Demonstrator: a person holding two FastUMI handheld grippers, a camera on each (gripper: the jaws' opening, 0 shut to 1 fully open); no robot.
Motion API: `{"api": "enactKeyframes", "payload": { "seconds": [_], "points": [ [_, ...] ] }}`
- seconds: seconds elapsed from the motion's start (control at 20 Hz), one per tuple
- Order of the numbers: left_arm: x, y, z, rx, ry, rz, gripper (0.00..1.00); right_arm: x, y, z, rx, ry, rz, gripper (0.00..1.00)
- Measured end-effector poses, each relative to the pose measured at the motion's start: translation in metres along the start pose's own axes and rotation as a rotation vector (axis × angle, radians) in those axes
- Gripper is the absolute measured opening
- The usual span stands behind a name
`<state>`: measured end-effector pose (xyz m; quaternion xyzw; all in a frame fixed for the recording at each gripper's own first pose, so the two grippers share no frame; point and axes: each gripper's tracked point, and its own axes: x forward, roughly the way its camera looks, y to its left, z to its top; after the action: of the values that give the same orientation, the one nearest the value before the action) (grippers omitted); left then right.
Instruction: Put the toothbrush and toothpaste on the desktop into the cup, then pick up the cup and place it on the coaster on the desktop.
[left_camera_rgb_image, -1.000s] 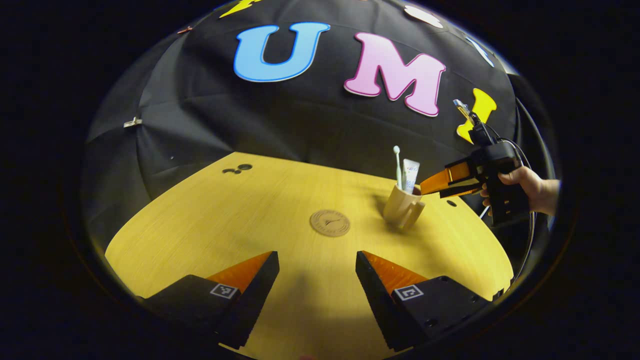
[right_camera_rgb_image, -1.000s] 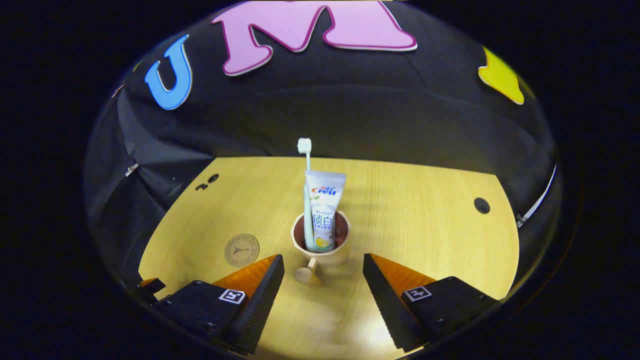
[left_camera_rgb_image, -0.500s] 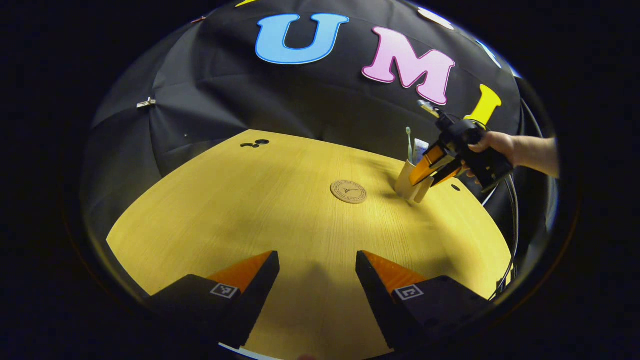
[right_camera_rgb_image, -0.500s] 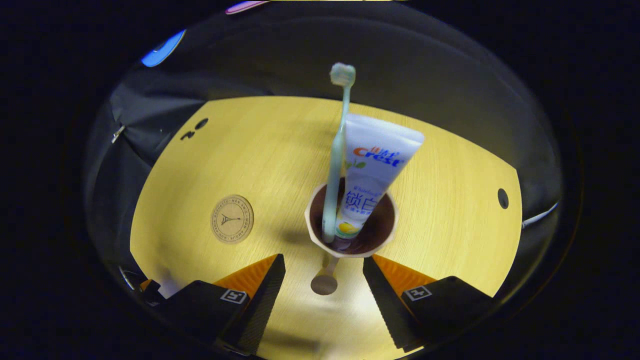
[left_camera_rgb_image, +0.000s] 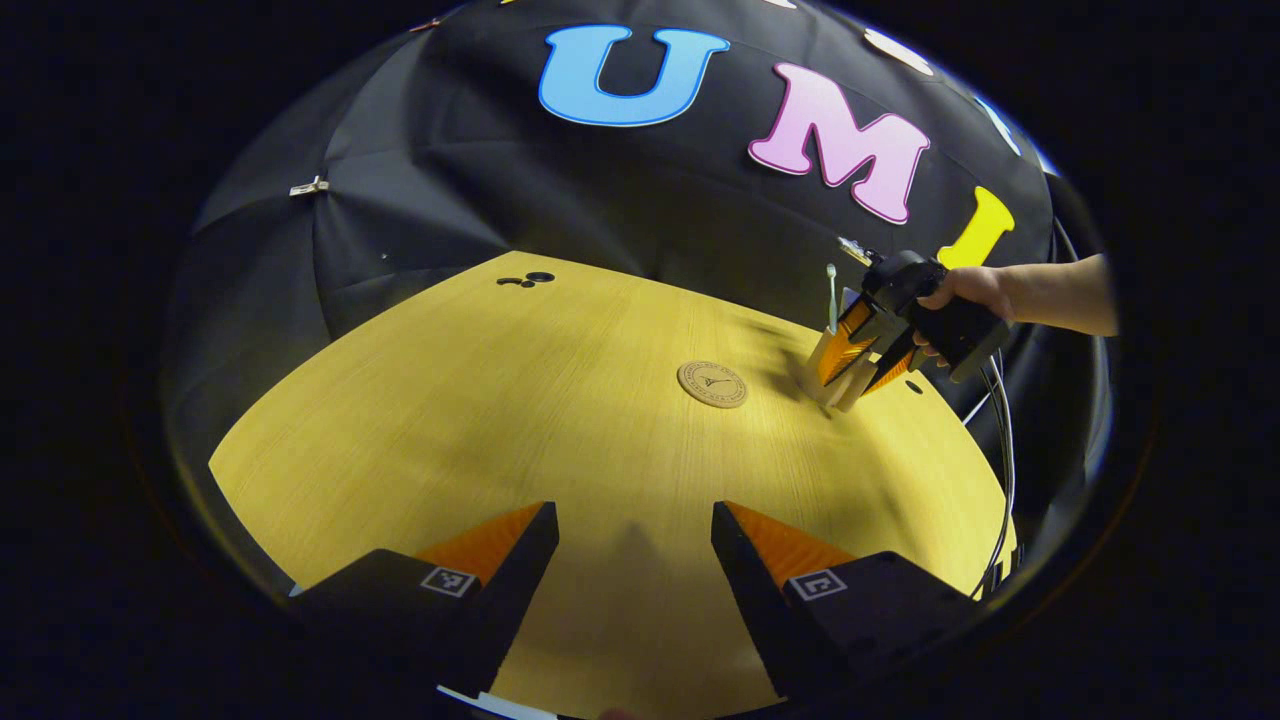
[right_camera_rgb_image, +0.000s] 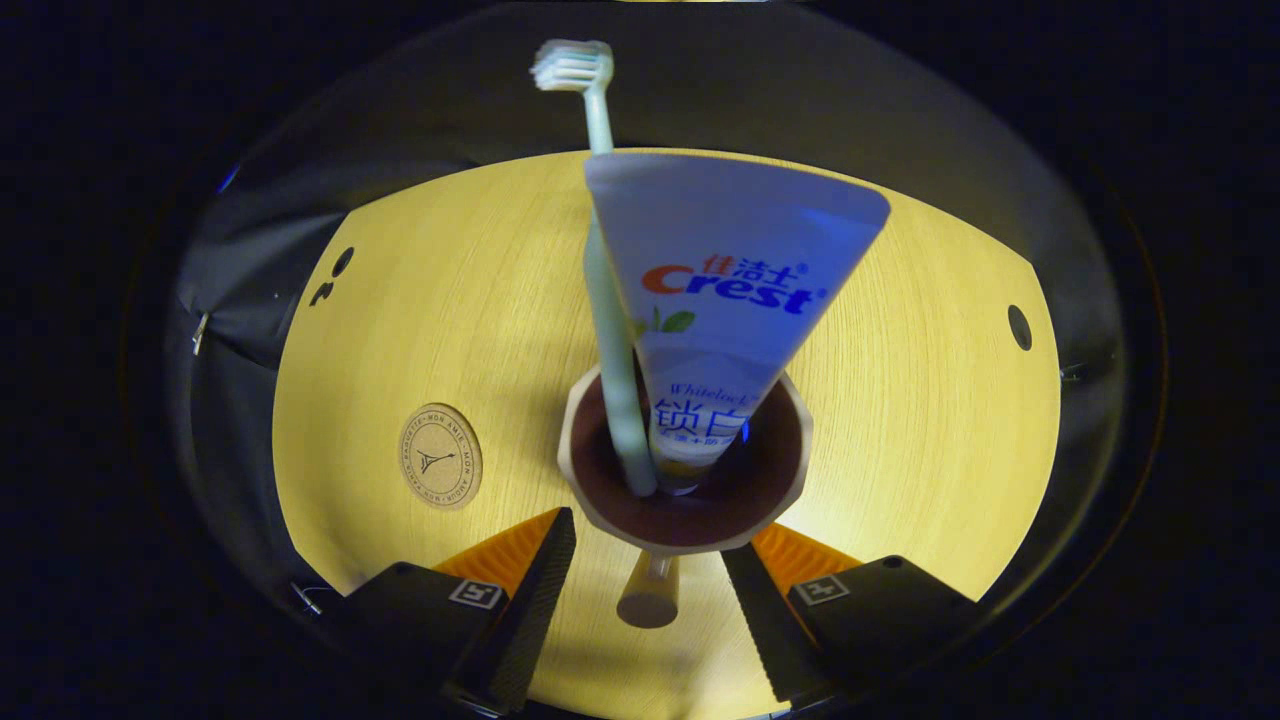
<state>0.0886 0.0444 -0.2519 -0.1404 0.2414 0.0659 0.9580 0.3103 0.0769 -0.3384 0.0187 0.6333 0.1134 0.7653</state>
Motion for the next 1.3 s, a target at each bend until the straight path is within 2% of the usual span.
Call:
{"api": "enactKeyframes", "payload": {
  "seconds": [0.1,0.2,0.25,0.3,0.35,0.4,0.45,0.5,0.55,0.6,0.7,0.85,0.95,1.3],
  "points": [
    [0.003,0.003,0.002,0.010,0.005,0.007,0.97,0.002,-0.001,-0.001,0.029,0.010,0.002,0.76],
    [0.006,0.003,0.006,0.020,0.004,0.008,0.98,0.007,-0.001,0.001,0.058,0.015,0.000,0.55],
    [0.007,0.002,0.007,0.026,0.002,0.005,0.98,0.007,-0.006,0.001,0.056,0.019,-0.010,0.63],
    [0.007,0.000,0.007,0.031,0.003,0.001,0.98,0.008,-0.005,0.000,0.057,0.027,-0.007,0.60],
    [0.007,-0.003,0.005,0.036,0.006,-0.003,0.98,0.009,-0.003,-0.002,0.065,0.039,0.000,0.50],
    [0.007,-0.007,0.004,0.042,0.011,-0.009,0.97,0.011,-0.001,-0.004,0.075,0.049,-0.003,0.45],
    [0.007,-0.010,0.001,0.047,0.015,-0.015,0.98,0.014,0.000,-0.002,0.078,0.048,-0.001,0.31],
    [0.007,-0.014,0.000,0.052,0.017,-0.021,0.98,0.013,0.000,-0.001,0.077,0.048,0.001,0.35],
    [0.008,-0.018,-0.002,0.057,0.020,-0.028,0.98,0.013,0.000,-0.002,0.077,0.050,0.008,0.29],
    [0.007,-0.022,-0.005,0.062,0.025,-0.035,0.98,0.013,-0.001,-0.002,0.079,0.051,0.013,0.34],
    [-0.002,-0.023,-0.004,0.074,0.031,-0.044,0.98,0.013,-0.003,-0.002,0.058,0.044,0.009,0.34],
    [-0.004,-0.029,-0.009,0.078,0.043,-0.054,0.98,0.011,-0.013,0.000,-0.012,0.015,-0.031,0.28],
    [-0.004,-0.029,-0.011,0.082,0.047,-0.056,0.98,0.006,-0.011,-0.002,-0.022,-0.005,-0.028,0.25],
    [-0.004,-0.024,-0.011,0.080,0.049,-0.049,0.98,-0.013,-0.004,0.009,-0.062,-0.075,-0.018,0.25]
  ]
}}
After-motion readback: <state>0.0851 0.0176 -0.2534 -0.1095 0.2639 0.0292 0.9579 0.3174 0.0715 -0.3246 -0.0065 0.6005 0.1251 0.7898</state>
